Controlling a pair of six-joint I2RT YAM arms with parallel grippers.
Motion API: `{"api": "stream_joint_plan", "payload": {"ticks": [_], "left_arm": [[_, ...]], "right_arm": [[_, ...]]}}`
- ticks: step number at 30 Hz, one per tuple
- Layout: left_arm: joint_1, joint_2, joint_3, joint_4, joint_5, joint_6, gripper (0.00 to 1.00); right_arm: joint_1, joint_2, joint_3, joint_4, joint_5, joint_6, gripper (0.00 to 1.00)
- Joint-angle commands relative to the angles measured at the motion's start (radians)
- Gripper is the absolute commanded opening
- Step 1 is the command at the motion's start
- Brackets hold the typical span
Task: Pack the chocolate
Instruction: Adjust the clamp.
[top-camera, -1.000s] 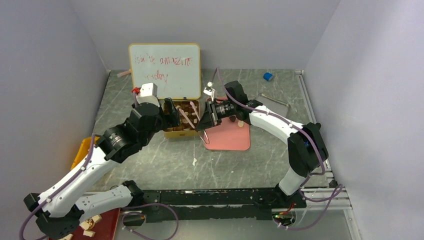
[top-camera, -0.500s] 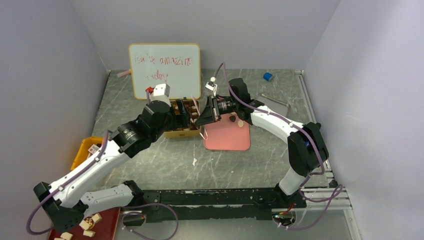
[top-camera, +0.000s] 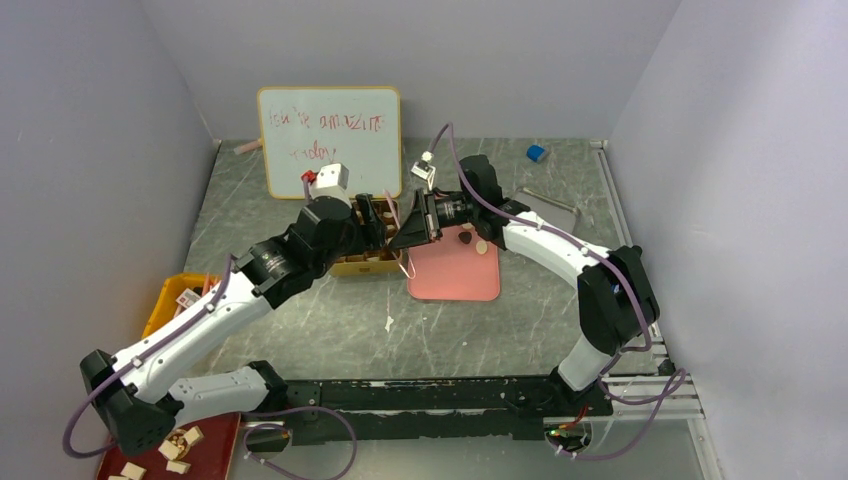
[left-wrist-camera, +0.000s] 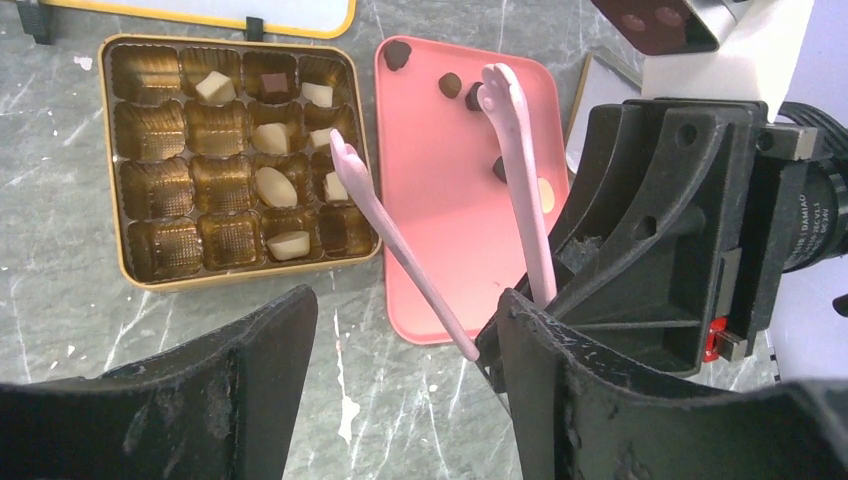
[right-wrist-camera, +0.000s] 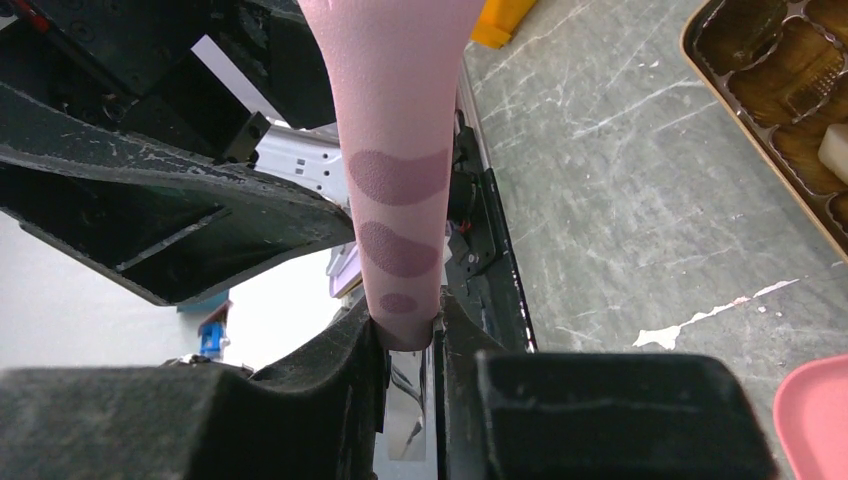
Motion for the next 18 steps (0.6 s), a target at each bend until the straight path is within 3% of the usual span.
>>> {"api": "stream_joint_plan", "payload": {"ticks": [1, 8, 14, 18], "left_arm": [[0.002, 0.021, 0.005, 0.06, 0.017, -0.028, 0.7], [0.001, 0.045, 0.005, 0.084, 0.029, -0.045, 0.63], [0.002, 0.061, 0.015, 0.085, 0.03, -0.074, 0.38], [0.001, 0.065, 0.017, 0.081, 0.033, -0.094, 0.29]], "right_arm": [[0.0, -0.056, 0.026, 0.053, -0.026, 0.01, 0.07], [-0.002, -0.075, 0.01, 0.059, -0.024, 0.012, 0.06], [0.0, -0.089, -0.004, 0.042, -0.022, -0.002, 0.06], [0.0, -0.094, -0.007, 0.02, -0.021, -0.017, 0.06]]}}
